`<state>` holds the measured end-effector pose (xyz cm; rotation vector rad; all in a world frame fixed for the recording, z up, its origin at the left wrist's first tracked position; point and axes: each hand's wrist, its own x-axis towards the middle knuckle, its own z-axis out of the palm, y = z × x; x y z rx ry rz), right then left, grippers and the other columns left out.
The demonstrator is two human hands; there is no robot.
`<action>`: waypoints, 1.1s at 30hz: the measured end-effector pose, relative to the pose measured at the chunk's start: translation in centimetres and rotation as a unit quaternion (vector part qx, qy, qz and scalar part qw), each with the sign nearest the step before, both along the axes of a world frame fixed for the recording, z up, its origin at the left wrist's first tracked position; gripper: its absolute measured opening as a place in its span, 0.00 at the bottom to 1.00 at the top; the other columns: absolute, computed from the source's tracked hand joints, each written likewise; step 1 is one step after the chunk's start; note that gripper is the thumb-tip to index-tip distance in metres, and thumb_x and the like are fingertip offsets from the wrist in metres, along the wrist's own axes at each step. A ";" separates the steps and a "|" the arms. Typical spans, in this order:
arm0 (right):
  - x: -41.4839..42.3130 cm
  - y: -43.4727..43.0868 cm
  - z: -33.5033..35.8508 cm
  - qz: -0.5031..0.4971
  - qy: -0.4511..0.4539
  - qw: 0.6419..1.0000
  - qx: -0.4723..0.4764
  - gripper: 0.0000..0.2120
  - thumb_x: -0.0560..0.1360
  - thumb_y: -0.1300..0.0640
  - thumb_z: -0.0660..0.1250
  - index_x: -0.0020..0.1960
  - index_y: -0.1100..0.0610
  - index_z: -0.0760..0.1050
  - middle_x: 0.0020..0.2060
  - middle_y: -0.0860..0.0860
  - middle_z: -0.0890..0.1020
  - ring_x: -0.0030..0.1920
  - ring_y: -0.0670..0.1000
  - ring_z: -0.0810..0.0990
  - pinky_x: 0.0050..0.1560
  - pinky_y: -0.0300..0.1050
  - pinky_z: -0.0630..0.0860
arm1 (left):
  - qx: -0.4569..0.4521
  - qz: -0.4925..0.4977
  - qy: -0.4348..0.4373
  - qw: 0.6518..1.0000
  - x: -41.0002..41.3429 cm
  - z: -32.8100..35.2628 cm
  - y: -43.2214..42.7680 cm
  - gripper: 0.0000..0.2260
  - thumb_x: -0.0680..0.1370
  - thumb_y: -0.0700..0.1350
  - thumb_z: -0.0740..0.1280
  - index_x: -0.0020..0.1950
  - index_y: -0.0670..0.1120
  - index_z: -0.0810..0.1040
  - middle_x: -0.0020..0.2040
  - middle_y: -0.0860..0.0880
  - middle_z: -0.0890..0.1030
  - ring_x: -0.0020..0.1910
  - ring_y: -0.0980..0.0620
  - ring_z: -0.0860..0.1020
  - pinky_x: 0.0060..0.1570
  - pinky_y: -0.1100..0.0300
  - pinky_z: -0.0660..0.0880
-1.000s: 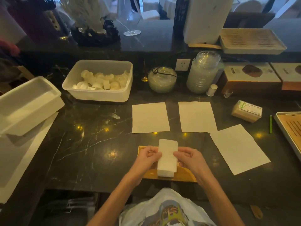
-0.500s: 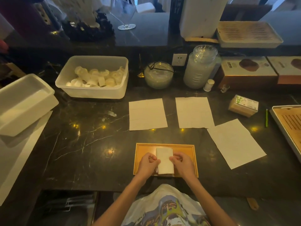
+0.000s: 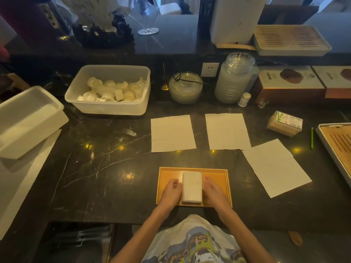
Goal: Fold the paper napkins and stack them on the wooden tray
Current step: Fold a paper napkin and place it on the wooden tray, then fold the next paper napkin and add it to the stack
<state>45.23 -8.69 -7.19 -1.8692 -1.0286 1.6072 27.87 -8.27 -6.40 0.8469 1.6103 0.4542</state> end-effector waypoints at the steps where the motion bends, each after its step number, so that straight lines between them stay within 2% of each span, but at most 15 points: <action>1: -0.3 -0.2 0.4 -0.009 0.047 0.999 -0.018 0.24 0.84 0.43 0.52 0.77 0.51 0.64 0.67 0.47 0.74 0.66 0.50 0.73 0.60 0.45 0.75 | -0.010 -0.005 -0.031 0.999 0.2 0.1 -0.2 0.21 0.85 0.48 0.58 0.78 0.45 0.62 0.76 0.46 0.68 0.70 0.50 0.71 0.63 0.58 0.70; 3: -1.0 -0.4 0.9 -0.044 0.142 0.988 -0.042 0.24 0.84 0.41 0.48 0.74 0.52 0.67 0.66 0.51 0.77 0.66 0.53 0.76 0.68 0.57 0.72 | -0.026 -0.019 -0.090 0.995 0.7 0.2 -0.4 0.23 0.86 0.47 0.56 0.80 0.46 0.56 0.77 0.47 0.66 0.63 0.58 0.73 0.60 0.62 0.71; 5: -1.7 -0.4 1.4 -0.082 0.201 0.975 -0.056 0.24 0.84 0.41 0.46 0.68 0.51 0.71 0.60 0.52 0.81 0.61 0.53 0.79 0.68 0.58 0.73 | -0.037 -0.037 -0.132 0.990 1.2 0.0 -0.6 0.24 0.85 0.47 0.56 0.81 0.49 0.54 0.73 0.50 0.69 0.63 0.57 0.72 0.64 0.59 0.71; 7: -2.1 -0.1 1.8 -0.098 0.218 0.969 -0.063 0.23 0.84 0.40 0.45 0.64 0.49 0.73 0.58 0.52 0.81 0.60 0.53 0.80 0.65 0.55 0.76 | -0.039 -0.057 -0.147 0.987 1.5 -0.2 -0.7 0.26 0.84 0.46 0.58 0.81 0.51 0.53 0.72 0.52 0.70 0.65 0.54 0.72 0.63 0.58 0.70; 9: -2.5 0.0 2.1 -0.094 0.212 0.971 -0.066 0.21 0.83 0.40 0.44 0.59 0.45 0.73 0.56 0.48 0.81 0.57 0.49 0.79 0.56 0.46 0.77 | -0.038 -0.076 -0.147 0.985 1.6 -0.2 -0.6 0.30 0.82 0.44 0.60 0.81 0.53 0.51 0.74 0.52 0.68 0.66 0.54 0.70 0.60 0.61 0.68; 11: -2.6 0.0 2.2 -0.085 0.204 0.973 -0.069 0.20 0.83 0.39 0.43 0.55 0.43 0.72 0.54 0.44 0.79 0.54 0.45 0.79 0.49 0.40 0.75 | -0.042 -0.086 -0.149 0.984 1.6 -0.2 -0.6 0.32 0.81 0.44 0.61 0.81 0.53 0.49 0.77 0.50 0.65 0.69 0.52 0.68 0.63 0.60 0.66; 15: -2.5 0.1 2.1 -0.085 0.207 0.972 -0.065 0.21 0.84 0.40 0.43 0.59 0.44 0.72 0.55 0.46 0.81 0.55 0.45 0.80 0.48 0.41 0.76 | -0.044 -0.055 -0.142 0.987 1.6 -0.4 -0.5 0.29 0.81 0.43 0.61 0.80 0.52 0.54 0.74 0.48 0.68 0.65 0.52 0.70 0.52 0.63 0.69; 20: -1.9 0.0 2.0 -0.070 0.197 0.976 -0.066 0.22 0.83 0.39 0.42 0.66 0.45 0.68 0.56 0.45 0.80 0.55 0.46 0.80 0.50 0.41 0.77 | -0.040 -0.057 -0.135 0.988 1.5 -0.2 -0.4 0.23 0.83 0.42 0.60 0.77 0.52 0.60 0.72 0.48 0.71 0.64 0.52 0.72 0.51 0.63 0.72; 23: -0.8 0.4 2.0 -0.054 0.109 0.992 -0.041 0.22 0.84 0.40 0.50 0.72 0.48 0.67 0.64 0.44 0.75 0.64 0.50 0.75 0.62 0.48 0.72 | -0.029 -0.015 -0.054 0.998 0.2 0.3 0.7 0.23 0.84 0.46 0.60 0.78 0.48 0.62 0.74 0.48 0.70 0.69 0.47 0.73 0.63 0.53 0.74; 25: 0.1 1.8 2.2 -0.038 -0.002 0.999 0.022 0.21 0.83 0.46 0.58 0.74 0.51 0.67 0.63 0.43 0.72 0.67 0.51 0.73 0.61 0.45 0.70 | 0.013 0.041 0.022 0.999 -1.3 0.8 2.7 0.18 0.83 0.47 0.62 0.74 0.47 0.69 0.68 0.47 0.76 0.65 0.46 0.76 0.66 0.48 0.75; 27: 0.4 4.3 2.7 -0.039 -0.053 0.994 0.082 0.12 0.82 0.51 0.63 0.65 0.51 0.74 0.58 0.44 0.78 0.60 0.49 0.78 0.52 0.37 0.74 | 0.072 0.073 0.090 0.991 -2.9 1.3 5.6 0.10 0.83 0.47 0.62 0.61 0.46 0.78 0.54 0.48 0.82 0.54 0.47 0.81 0.58 0.45 0.80; 29: 0.1 7.9 3.2 -0.025 -0.090 0.989 0.112 0.03 0.81 0.54 0.65 0.54 0.49 0.76 0.49 0.45 0.81 0.50 0.45 0.80 0.42 0.33 0.73 | 0.108 0.089 0.175 0.975 -4.4 1.7 9.0 0.08 0.83 0.47 0.62 0.52 0.46 0.78 0.46 0.48 0.82 0.49 0.46 0.82 0.50 0.47 0.80; 30: -0.4 10.0 3.3 -0.017 -0.114 0.986 0.122 0.02 0.81 0.55 0.65 0.51 0.50 0.76 0.45 0.45 0.81 0.46 0.44 0.80 0.40 0.34 0.73 | 0.114 0.095 0.221 0.964 -5.2 1.7 10.8 0.08 0.83 0.48 0.61 0.50 0.46 0.77 0.46 0.47 0.82 0.48 0.45 0.82 0.49 0.48 0.79; 33: -2.5 15.9 2.5 0.006 -0.196 0.971 0.134 0.10 0.81 0.57 0.64 0.42 0.56 0.77 0.37 0.49 0.80 0.37 0.46 0.78 0.35 0.41 0.73 | 0.082 0.105 0.316 0.939 -6.8 1.0 15.1 0.12 0.83 0.51 0.61 0.54 0.42 0.76 0.52 0.42 0.82 0.51 0.43 0.81 0.56 0.44 0.78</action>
